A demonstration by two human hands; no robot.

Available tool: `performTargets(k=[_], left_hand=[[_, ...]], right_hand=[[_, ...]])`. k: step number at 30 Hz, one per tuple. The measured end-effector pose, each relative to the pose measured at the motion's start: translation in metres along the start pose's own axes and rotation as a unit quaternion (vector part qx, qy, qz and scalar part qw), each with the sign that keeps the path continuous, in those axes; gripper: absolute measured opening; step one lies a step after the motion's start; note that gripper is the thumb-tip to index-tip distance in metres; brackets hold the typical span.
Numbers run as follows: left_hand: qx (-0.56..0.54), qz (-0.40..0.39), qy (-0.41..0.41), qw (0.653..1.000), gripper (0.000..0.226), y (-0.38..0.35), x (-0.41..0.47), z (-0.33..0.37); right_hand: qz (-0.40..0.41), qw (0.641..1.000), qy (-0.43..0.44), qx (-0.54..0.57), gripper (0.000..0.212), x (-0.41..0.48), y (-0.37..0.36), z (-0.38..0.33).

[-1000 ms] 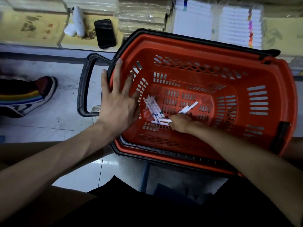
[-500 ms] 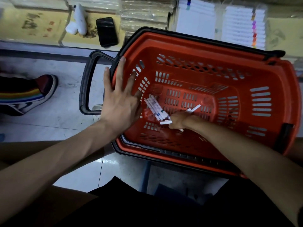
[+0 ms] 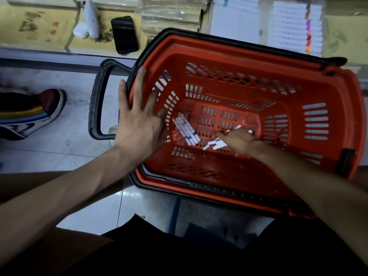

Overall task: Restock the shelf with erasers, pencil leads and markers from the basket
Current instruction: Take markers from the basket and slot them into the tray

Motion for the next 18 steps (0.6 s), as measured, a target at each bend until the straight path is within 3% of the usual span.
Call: performTargets(k=[5,8,12,16,18], left_hand=[[0.006,-0.007,0.001,1.000,0.050,-0.002,0.001,0.001],[0.010,-0.010,0.003,1.000,0.050,-0.002,0.002,0.001],[0.001,-0.004,0.009,1.000,0.051,-0.001,0.003,-0.001],[-0.002,-0.002,0.007,1.000,0.052,-0.001,0.004,-0.001],[0.004,-0.006,0.005,1.000,0.051,-0.002,0.005,0.000]], right_hand=[[-0.039,0.987,0.082,-0.136,0.048,0.010,-0.008,-0.023],[-0.059,0.985,0.088,-0.138,0.030,0.008,-0.009,-0.024],[-0.065,0.993,-0.021,-0.096,0.022,-0.001,-0.021,0.002],[0.000,0.978,-0.205,0.037,0.051,-0.012,-0.015,0.036],[0.030,0.959,-0.252,0.127,0.047,-0.015,-0.004,0.042]])
Point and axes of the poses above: each hand's wrist, its own x-axis towards the middle knuckle, its own y-axis out of the back of the hand, z = x × y, the point moved 10 cm from there along x, towards the middle knuckle, and after that the axes turned 11 degrees about z, right-handed, at the moved point
